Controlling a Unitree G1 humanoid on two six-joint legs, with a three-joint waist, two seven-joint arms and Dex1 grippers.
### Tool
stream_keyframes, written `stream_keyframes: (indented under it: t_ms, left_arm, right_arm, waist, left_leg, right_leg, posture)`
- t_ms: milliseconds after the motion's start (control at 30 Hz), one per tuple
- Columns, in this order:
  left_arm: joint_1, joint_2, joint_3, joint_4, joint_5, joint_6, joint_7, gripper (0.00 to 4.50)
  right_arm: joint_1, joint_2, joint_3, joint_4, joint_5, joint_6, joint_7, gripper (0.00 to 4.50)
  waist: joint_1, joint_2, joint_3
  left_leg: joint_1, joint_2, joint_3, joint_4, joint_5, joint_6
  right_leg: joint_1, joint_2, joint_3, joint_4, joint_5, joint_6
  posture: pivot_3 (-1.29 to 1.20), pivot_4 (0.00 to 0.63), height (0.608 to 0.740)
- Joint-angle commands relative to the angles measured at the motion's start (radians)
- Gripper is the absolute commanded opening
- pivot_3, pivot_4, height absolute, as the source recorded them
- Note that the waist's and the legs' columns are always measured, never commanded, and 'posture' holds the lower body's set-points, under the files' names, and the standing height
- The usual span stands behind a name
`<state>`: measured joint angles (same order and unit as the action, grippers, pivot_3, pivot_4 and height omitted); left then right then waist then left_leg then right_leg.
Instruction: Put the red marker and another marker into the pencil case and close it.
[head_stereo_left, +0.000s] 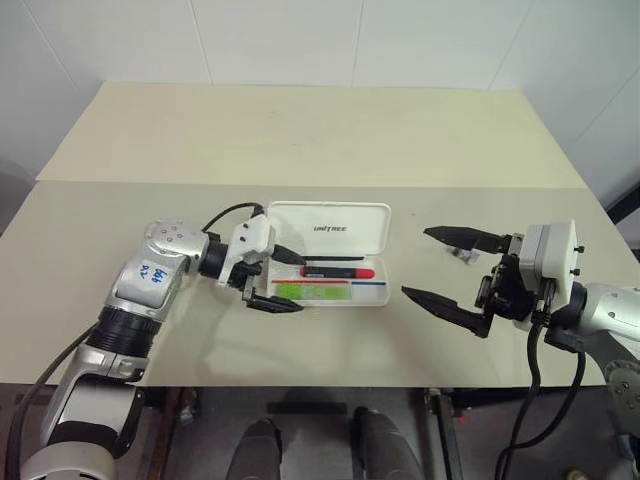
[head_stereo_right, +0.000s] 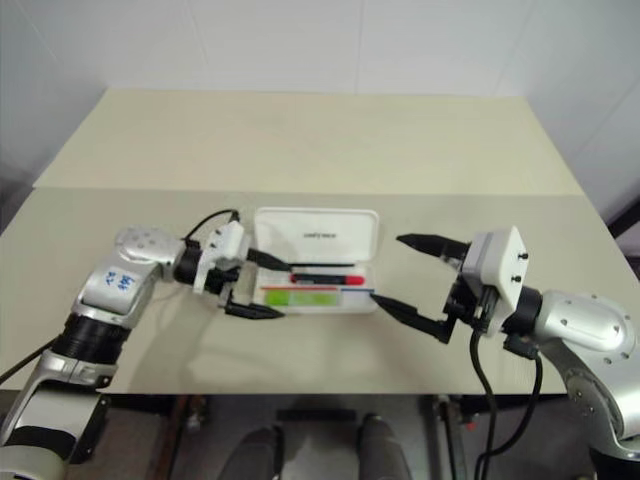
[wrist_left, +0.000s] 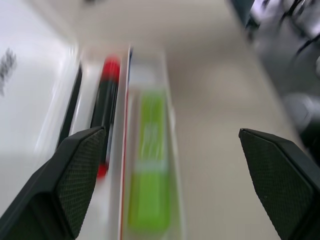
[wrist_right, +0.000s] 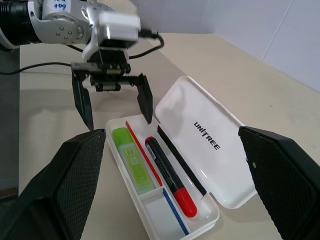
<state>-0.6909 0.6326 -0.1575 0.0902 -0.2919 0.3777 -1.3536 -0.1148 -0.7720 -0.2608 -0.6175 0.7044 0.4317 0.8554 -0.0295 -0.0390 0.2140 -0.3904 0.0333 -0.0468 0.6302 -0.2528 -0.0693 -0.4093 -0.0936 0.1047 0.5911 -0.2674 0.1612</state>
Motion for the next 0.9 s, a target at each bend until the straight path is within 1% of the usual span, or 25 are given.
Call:
stream_keyframes:
  t_ms: [33,67,133,200,333,400,567,633,733,900]
  left_arm:
    - [0.005,-0.001,0.068,-0.061,-0.094,0.032,-0.005,4.48]
    - [0.005,-0.001,0.08,-0.068,-0.114,0.035,-0.009,4.48]
    - [-0.004,0.015,0.145,-0.104,-0.236,0.108,-0.054,4.48]
    - [-0.021,0.037,0.182,-0.134,-0.317,0.165,-0.086,4.48]
    - [-0.073,0.057,0.205,-0.144,-0.381,0.241,-0.078,4.48]
    - [-0.102,0.063,0.212,-0.137,-0.395,0.266,-0.068,4.48]
    - [-0.141,0.092,0.213,-0.119,-0.377,0.256,-0.073,4.48]
    - [-0.148,0.107,0.207,-0.113,-0.371,0.253,-0.081,4.48]
    - [-0.159,0.128,0.197,-0.099,-0.349,0.229,-0.095,4.48]
    - [-0.156,0.129,0.2,-0.104,-0.352,0.224,-0.076,4.48]
  right_arm:
    - [-0.017,0.013,-0.007,0.039,-0.008,-0.011,-0.02,4.5]
    - [-0.017,0.014,-0.008,0.059,-0.015,-0.012,-0.021,4.5]
    - [-0.016,-0.008,-0.002,0.19,-0.078,-0.034,0.004,4.5]
    - [-0.04,-0.023,0.015,0.331,-0.152,-0.079,0.022,4.5]
    - [-0.108,-0.022,0.042,0.517,-0.214,-0.15,0.085,4.5]
    - [-0.146,-0.021,0.061,0.606,-0.247,-0.188,0.118,4.5]
    - [-0.286,-0.005,0.128,0.867,-0.34,-0.311,0.198,4.5]
    - [-0.357,0.012,0.156,0.994,-0.376,-0.358,0.219,4.5]
    - [-0.449,0.033,0.192,1.212,-0.439,-0.445,0.248,4.5]
    - [-0.554,0.052,0.203,1.445,-0.499,-0.553,0.26,4.5]
  waist:
    - [0.0,0.0,0.0]
    - [0.0,0.0,0.0]
    - [0.0,0.0,0.0]
    - [-0.001,0.0,0.0]
    - [-0.002,0.002,0.001]
    - [-0.003,0.002,0.001]
    - [-0.012,0.002,0.001]
    - [-0.02,0.003,0.002]
    - [-0.03,0.003,0.002]
    - [-0.032,0.004,0.003]
  left_leg:
    - [0.0,0.0,0.0,0.0,0.0,0.0]
    - [0.0,0.0,0.0,0.0,0.0,0.0]
    - [0.0,0.0,0.0,0.0,0.0,0.0]
    - [0.0,0.0,0.0,0.001,0.0,0.0]
    - [0.0,0.0,0.0,0.0,0.0,0.0]
    - [0.0,0.0,0.0,0.001,0.0,0.0]
    - [0.001,0.0,0.0,0.0,0.0,0.0]
    - [0.001,0.0,0.0,-0.001,0.0,0.0]
    - [0.001,0.0,0.0,-0.001,0.001,0.0]
    - [0.001,0.0,0.0,-0.002,0.001,0.0]
  right_leg:
    - [0.0,0.0,0.0,0.0,0.0,0.0]
    - [0.0,0.0,0.0,0.0,0.0,0.0]
    - [0.0,0.0,0.0,0.0,0.0,0.0]
    - [0.0,0.0,0.0,0.0,-0.001,-0.002]
    - [0.0,0.0,0.0,0.0,-0.001,-0.002]
    - [0.0,0.0,0.0,0.001,0.001,0.001]
    - [0.0,0.0,0.0,0.0,0.002,0.004]
    - [0.0,0.0,0.0,0.0,0.005,0.01]
    - [0.0,0.0,0.0,0.0,0.005,0.01]
    - [0.0,0.0,0.0,0.0,0.005,0.011]
  posture:
    - [0.0,0.15,0.74]
    - [0.0,0.15,0.74]
    - [0.0,0.15,0.74]
    - [0.0,0.15,0.74]
    - [0.0,0.15,0.74]
    - [0.0,0.15,0.74]
    - [0.0,0.15,0.74]
    - [0.0,0.15,0.74]
    - [0.0,0.15,0.74]
    - [0.0,0.15,0.74]
